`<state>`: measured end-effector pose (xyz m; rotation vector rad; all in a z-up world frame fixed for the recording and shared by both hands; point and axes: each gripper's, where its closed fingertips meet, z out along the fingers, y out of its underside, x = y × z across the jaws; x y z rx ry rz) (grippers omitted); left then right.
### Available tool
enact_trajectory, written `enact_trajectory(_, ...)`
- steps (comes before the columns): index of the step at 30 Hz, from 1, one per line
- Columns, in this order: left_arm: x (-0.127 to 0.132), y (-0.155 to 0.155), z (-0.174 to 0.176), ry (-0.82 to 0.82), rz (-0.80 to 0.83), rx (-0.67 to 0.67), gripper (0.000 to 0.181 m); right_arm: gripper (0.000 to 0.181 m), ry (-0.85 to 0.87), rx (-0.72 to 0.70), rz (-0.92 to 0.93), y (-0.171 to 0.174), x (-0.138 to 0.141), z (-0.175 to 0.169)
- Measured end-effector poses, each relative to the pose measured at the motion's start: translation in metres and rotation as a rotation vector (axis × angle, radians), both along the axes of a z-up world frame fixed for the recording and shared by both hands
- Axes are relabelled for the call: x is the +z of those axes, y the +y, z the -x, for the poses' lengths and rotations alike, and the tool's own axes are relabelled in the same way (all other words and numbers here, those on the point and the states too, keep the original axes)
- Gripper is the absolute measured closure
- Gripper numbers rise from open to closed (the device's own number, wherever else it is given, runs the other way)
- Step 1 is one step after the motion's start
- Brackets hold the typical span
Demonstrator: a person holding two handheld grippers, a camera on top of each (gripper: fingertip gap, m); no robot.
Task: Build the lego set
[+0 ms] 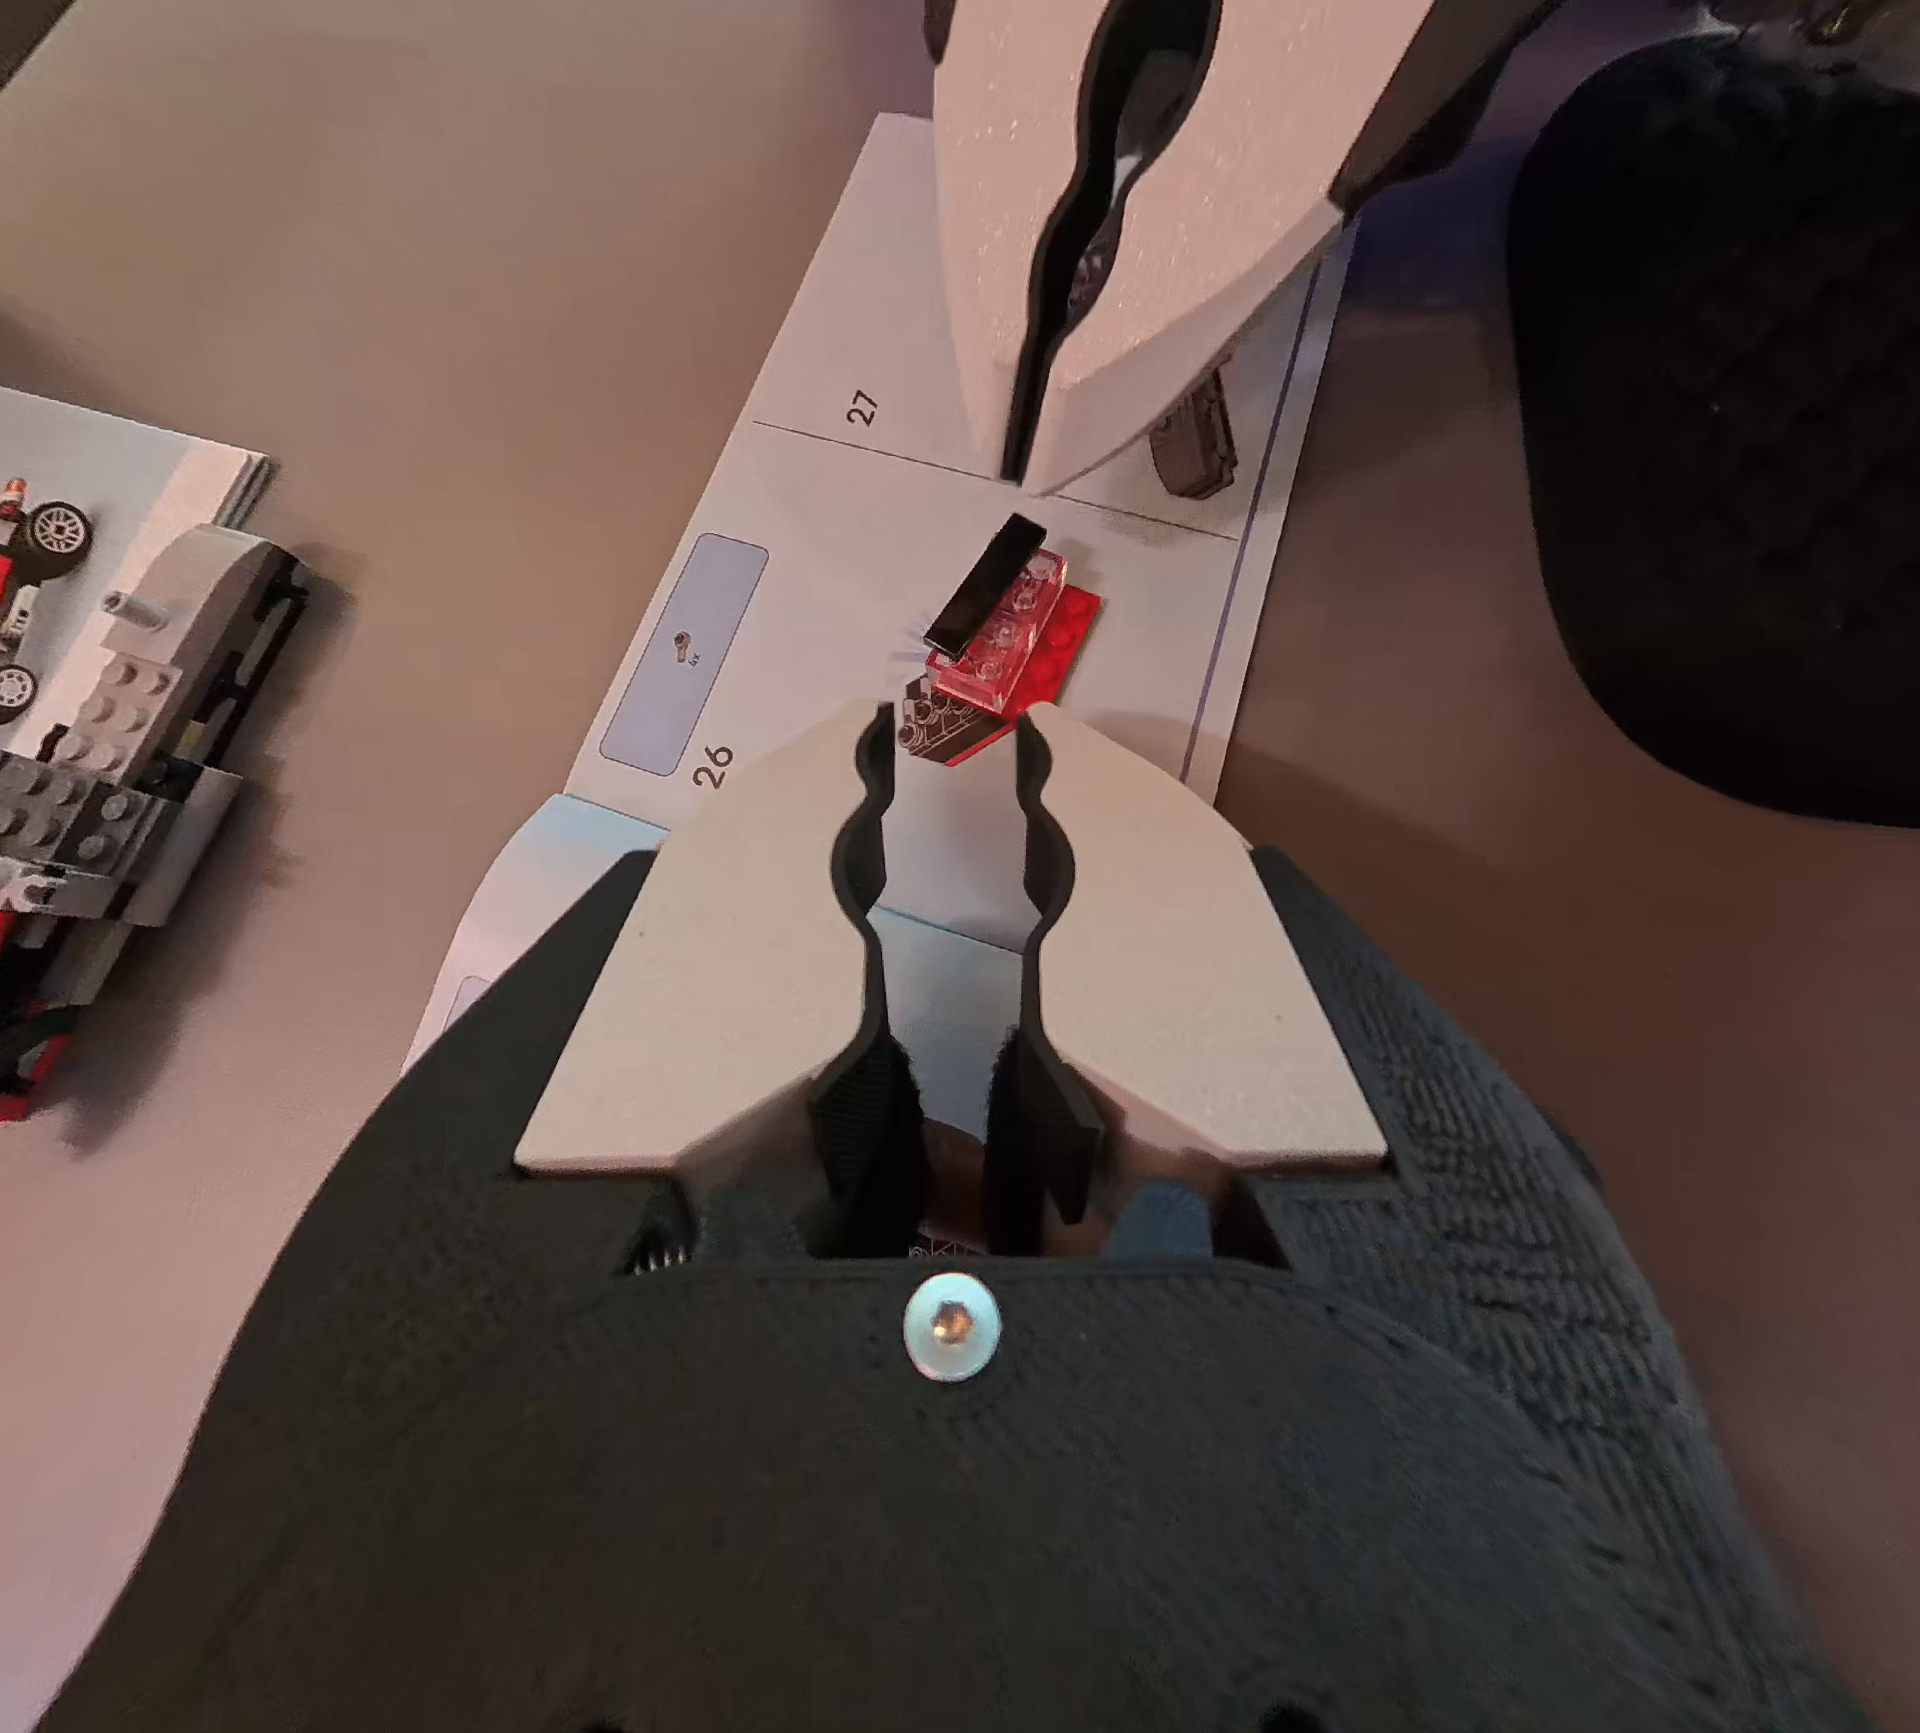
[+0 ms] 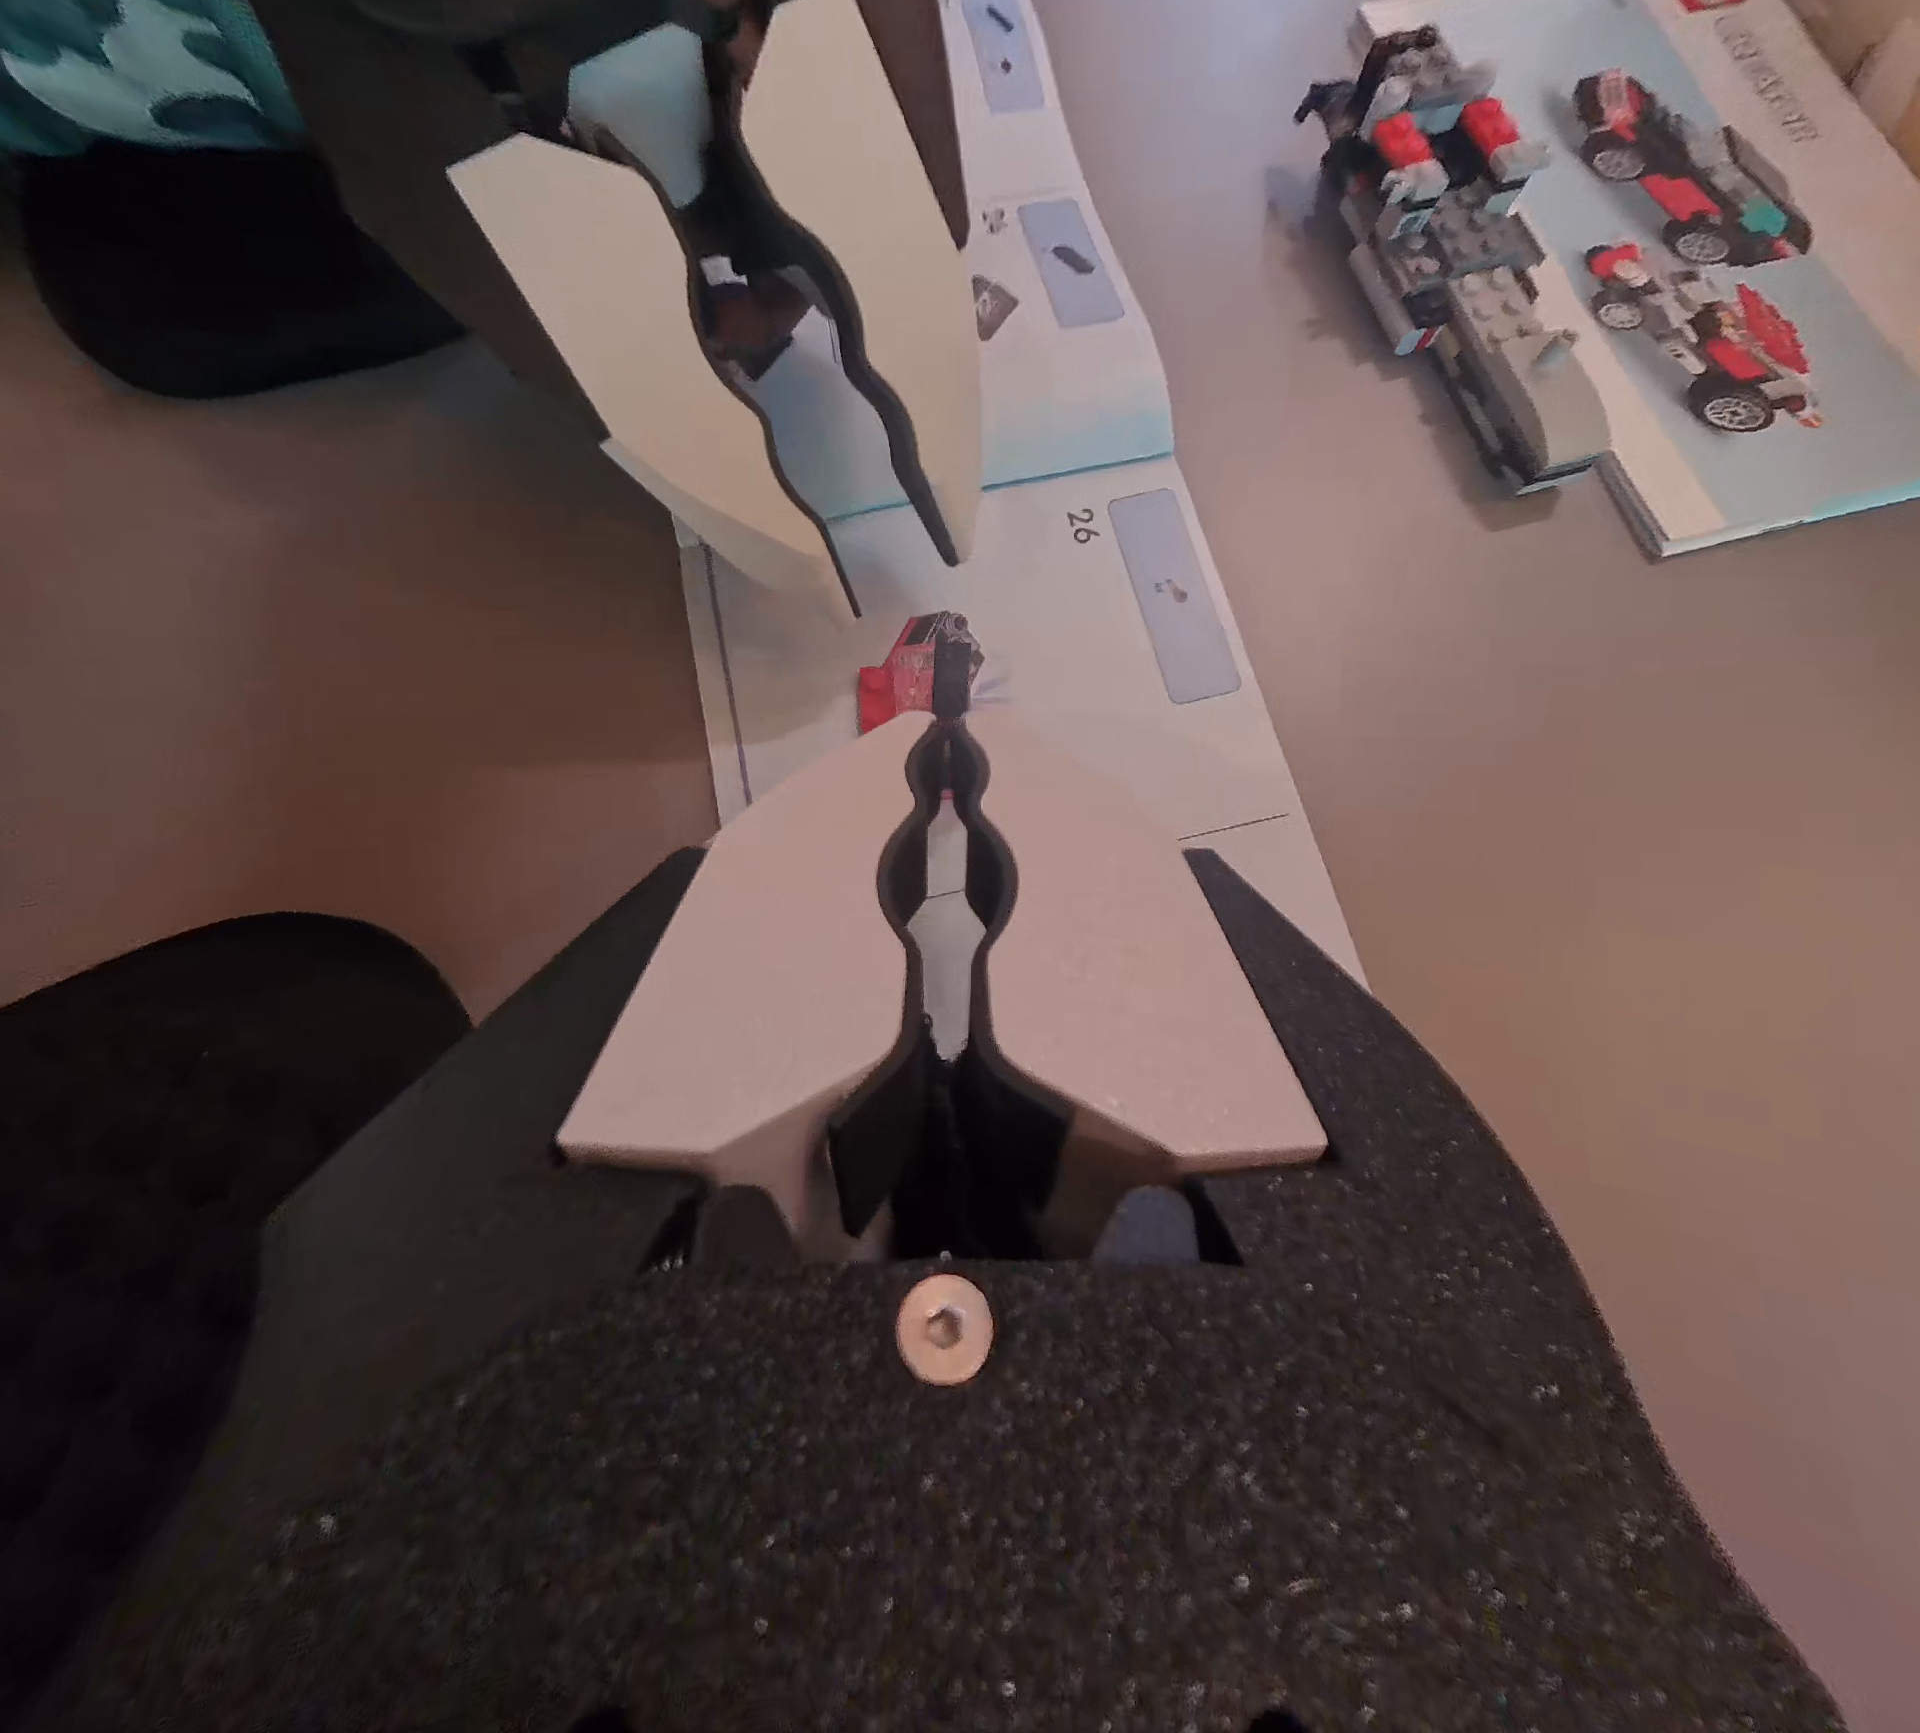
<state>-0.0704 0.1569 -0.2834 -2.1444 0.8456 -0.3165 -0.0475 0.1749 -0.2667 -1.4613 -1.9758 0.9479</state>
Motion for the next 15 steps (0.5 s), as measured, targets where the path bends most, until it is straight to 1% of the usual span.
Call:
enact_trajectory(3,-0.004,-0.001,0.0,0.012,0.01,-0.005,0.155,0.179,-0.015,0.003,-0.001,0.0,-0.004,0.001)
enact_trajectory(8,-0.005,-0.002,0.0,0.012,0.012,-0.018,0.154,0.179,-0.028,-0.051,0.024,0.01,-0.006,-0.007)
enact_trajectory(11,-0.006,-0.001,-0.001,-0.001,0.007,-0.023,0.154,0.178,-0.035,-0.061,0.043,0.01,-0.009,-0.012)
enact_trajectory(15,-0.005,-0.001,-0.001,-0.011,-0.007,-0.021,0.154,0.171,-0.054,-0.043,0.082,0.006,-0.015,-0.018)
